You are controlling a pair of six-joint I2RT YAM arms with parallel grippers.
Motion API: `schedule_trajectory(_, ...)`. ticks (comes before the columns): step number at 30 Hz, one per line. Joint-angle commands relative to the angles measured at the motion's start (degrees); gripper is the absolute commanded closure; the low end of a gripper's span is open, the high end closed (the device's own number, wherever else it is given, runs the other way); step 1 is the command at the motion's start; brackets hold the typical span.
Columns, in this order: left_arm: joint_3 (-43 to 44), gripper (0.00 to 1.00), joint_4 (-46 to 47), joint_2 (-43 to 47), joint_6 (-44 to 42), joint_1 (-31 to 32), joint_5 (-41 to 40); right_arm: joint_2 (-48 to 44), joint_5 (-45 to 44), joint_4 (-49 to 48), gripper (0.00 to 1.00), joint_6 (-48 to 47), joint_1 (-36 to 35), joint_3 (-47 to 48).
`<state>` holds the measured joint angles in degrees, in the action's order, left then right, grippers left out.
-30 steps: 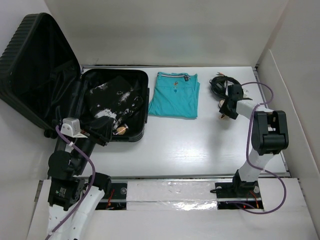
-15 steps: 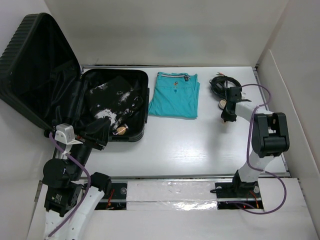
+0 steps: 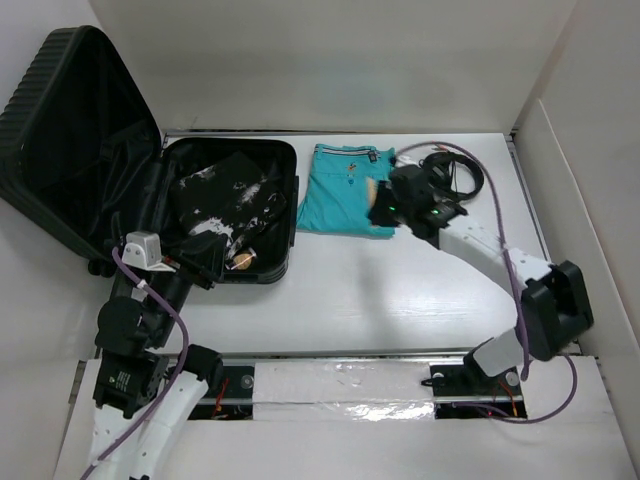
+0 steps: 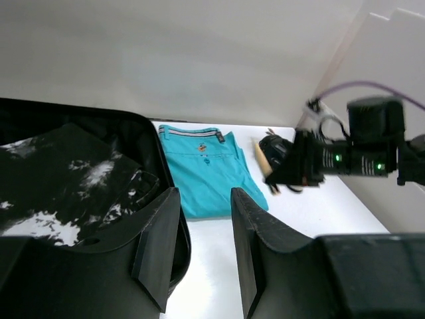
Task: Pack the luggage
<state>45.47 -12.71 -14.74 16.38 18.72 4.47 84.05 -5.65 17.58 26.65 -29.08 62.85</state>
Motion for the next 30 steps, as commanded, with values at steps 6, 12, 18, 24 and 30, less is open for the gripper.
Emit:
schedule_trajectory(6, 0.7, 0.67, 2.4, -3.4, 0.0, -1.8, -1.7, 15.2, 24.5, -19.9, 0.40, 0.7, -12.8, 23.7)
schedule_trajectory(12, 0.7, 0.67, 2.7, -5.6, -0.2, -1.8, -0.7, 7.3, 18.3, -22.7, 0.31, -0.7, -1.4, 7.4)
schedule_trajectory(18, 0.7, 0.67, 3.0, -5.7, -0.3, -1.8, 0.5, -1.9, -12.3, -20.2, 0.96, -4.2, 12.7, -10.5)
schedule_trajectory(24, 0.6, 0.67, 3.0, -5.7, -0.3, -1.8, 1.3, 9.4, -8.3, -16.4, 0.42, -4.6, 23.1, -6.8)
schedule_trajectory(30, 0.4, 0.67, 2.7, -5.6, -0.3, -1.8, 0.8, 18.2, -6.5, -13.1, 0.08, -1.7, 25.2, 0.3)
